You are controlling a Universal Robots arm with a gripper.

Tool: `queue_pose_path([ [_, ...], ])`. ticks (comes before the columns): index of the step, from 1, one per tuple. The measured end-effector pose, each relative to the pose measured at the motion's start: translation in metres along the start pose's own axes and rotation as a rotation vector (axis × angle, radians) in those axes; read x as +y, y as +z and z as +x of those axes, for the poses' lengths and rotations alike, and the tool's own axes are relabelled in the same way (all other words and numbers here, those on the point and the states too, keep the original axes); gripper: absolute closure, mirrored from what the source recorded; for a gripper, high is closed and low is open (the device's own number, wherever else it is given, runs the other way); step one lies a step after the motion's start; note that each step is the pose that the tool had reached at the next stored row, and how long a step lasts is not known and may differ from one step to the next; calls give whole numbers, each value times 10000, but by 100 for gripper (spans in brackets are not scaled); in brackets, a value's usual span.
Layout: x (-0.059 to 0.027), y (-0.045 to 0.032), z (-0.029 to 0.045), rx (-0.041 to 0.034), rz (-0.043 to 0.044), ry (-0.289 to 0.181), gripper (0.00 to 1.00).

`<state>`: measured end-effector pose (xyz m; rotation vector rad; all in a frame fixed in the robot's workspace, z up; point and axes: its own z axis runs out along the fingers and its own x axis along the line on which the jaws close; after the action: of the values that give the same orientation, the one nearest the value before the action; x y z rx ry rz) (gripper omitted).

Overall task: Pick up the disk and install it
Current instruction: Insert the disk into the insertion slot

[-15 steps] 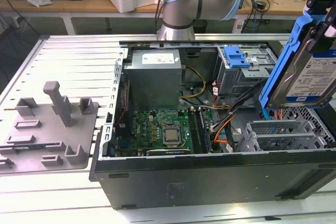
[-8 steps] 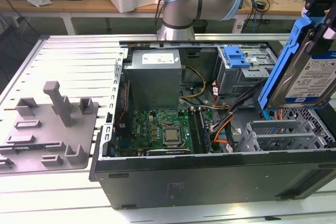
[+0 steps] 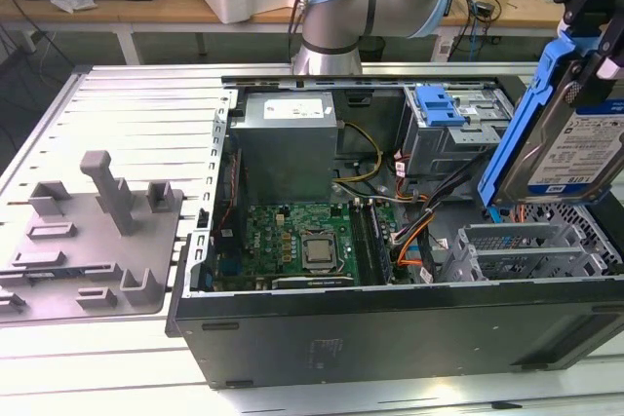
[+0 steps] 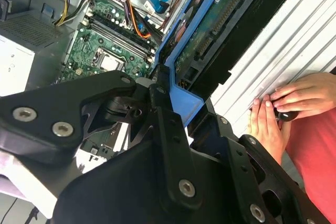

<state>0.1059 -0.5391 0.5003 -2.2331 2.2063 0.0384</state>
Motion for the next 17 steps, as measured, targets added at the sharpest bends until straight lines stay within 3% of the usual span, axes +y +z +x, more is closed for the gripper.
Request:
queue_pose_path([
  [9,0,44,51,-124,2,-2,63],
  [17,-1,79,59,-165,2,-4,63],
])
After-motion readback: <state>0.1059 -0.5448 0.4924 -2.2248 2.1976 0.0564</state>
